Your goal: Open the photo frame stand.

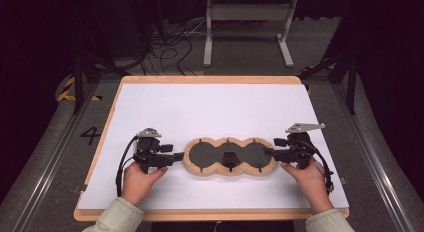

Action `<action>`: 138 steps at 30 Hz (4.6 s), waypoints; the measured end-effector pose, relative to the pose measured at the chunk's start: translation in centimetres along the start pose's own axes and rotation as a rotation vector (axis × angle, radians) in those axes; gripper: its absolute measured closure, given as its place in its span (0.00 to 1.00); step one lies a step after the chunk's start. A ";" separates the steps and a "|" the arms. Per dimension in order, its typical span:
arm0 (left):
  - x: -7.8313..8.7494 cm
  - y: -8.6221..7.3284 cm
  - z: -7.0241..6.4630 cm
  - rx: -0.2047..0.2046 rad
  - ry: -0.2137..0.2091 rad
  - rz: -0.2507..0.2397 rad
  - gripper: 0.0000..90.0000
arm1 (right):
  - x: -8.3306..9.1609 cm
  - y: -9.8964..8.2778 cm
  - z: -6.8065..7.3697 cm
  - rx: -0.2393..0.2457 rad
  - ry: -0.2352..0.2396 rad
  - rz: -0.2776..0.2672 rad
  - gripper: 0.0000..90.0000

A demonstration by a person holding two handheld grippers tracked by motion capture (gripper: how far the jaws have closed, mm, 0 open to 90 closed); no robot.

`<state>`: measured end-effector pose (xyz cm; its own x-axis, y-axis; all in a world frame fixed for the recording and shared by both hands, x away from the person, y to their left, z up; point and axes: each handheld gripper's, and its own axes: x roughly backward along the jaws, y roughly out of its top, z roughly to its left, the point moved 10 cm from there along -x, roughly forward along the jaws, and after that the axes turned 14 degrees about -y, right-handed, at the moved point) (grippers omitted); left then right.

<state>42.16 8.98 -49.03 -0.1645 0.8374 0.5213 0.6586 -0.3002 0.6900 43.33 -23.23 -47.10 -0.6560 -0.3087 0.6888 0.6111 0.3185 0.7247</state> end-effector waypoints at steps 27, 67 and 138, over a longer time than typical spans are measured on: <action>-4.1 -1.5 0.0 0.093 -0.101 0.092 0.25 | -3.1 -3.0 -0.1 -0.079 0.095 0.176 0.21; -4.3 -1.7 -0.8 0.202 -0.086 0.117 0.29 | -2.5 -3.5 0.3 -0.170 0.088 0.253 0.28; -1.1 1.0 -1.1 0.008 0.178 -0.057 0.78 | 3.4 0.2 1.0 -0.023 -0.155 -0.098 0.59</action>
<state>42.18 7.26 -48.36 -0.3288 0.7585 0.5626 0.6503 -0.2502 0.7173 40.75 -23.30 -44.59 -0.7722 -0.1947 0.6048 0.5498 0.2725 0.7896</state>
